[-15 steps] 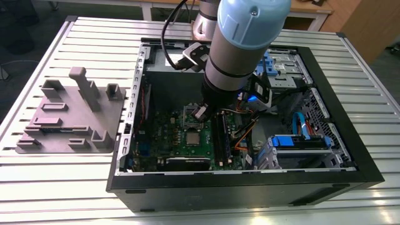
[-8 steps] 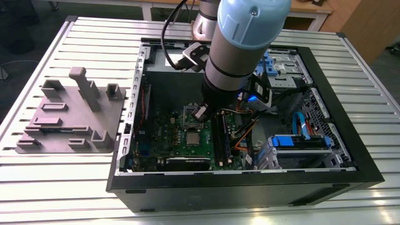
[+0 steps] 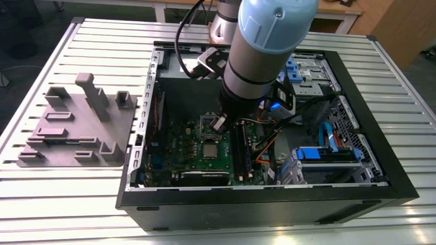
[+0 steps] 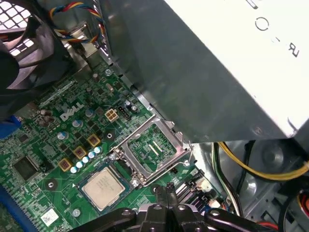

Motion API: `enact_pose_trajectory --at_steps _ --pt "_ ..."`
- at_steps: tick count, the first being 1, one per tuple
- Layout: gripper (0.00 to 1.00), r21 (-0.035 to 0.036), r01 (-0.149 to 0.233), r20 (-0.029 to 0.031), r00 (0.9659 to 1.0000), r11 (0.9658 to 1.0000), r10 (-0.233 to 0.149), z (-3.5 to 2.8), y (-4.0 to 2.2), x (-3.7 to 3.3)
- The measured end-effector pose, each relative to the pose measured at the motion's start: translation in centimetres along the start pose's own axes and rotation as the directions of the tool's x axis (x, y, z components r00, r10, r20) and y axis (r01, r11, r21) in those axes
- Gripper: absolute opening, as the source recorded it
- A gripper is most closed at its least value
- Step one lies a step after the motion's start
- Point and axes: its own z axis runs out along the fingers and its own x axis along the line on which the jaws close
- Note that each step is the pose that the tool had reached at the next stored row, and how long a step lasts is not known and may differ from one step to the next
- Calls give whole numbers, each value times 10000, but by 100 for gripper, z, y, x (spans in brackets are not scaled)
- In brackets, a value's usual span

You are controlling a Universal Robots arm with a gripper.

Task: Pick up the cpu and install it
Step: 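Close the cpu cover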

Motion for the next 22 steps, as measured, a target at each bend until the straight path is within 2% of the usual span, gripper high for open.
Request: enact_pose_trajectory --at_steps 6,11,16,18,19,22 --pt "10 -2 4 0 10000 10000 -4 47 37 -78" --pt "10 -39 5 42 10000 10000 -5 73 29 -106" --pt "10 -84 11 91 10000 10000 -10 116 45 -148" --pt "10 -125 13 139 9999 9999 -11 135 53 -165" --pt "10 -163 15 181 9998 9999 -12 144 53 -167" --pt "10 -313 30 349 9994 9995 -19 167 53 -172"
